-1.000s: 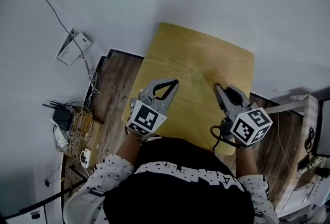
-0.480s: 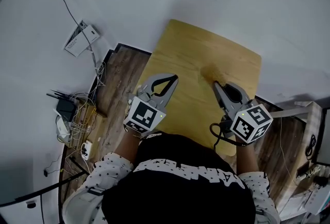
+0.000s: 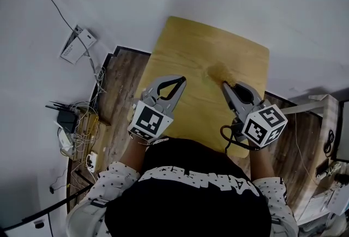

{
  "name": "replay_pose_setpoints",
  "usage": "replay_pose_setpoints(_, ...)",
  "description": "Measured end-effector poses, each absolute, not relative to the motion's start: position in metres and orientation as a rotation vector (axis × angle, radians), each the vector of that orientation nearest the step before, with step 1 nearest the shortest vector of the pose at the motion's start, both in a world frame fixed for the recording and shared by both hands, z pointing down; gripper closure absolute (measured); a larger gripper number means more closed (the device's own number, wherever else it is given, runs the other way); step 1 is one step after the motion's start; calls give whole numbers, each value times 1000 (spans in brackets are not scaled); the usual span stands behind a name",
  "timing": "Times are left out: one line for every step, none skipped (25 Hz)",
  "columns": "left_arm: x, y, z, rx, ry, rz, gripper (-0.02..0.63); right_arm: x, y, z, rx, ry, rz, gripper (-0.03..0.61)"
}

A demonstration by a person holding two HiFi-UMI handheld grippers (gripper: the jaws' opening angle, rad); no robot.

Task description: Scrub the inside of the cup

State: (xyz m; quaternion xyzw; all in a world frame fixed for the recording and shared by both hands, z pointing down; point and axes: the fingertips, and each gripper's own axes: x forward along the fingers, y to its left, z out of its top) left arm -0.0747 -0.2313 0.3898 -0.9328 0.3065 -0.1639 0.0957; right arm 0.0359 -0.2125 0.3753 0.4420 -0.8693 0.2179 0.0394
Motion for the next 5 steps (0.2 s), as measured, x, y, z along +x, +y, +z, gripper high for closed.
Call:
replay_pose_setpoints(-73, -231, 390, -2765, 906, -484, 612, 37, -212, 376, 1356, -2664, 668, 523)
replay_pose_setpoints(-71, -231, 389, -2766, 902, -481, 612, 39, -212, 376, 1357, -2663, 667, 523)
replay_pose_setpoints(-69, -231, 389, -2766, 899, -477, 612, 40, -211, 376, 1358, -2662, 665, 523)
replay_pose_setpoints(-67, -231, 388, -2767, 895, -474, 612, 42, -211, 376, 1359, -2661, 664, 523)
replay_pose_setpoints(-65, -231, 388, -2767, 891, -472, 612, 44, -211, 376, 1360, -2661, 662, 523)
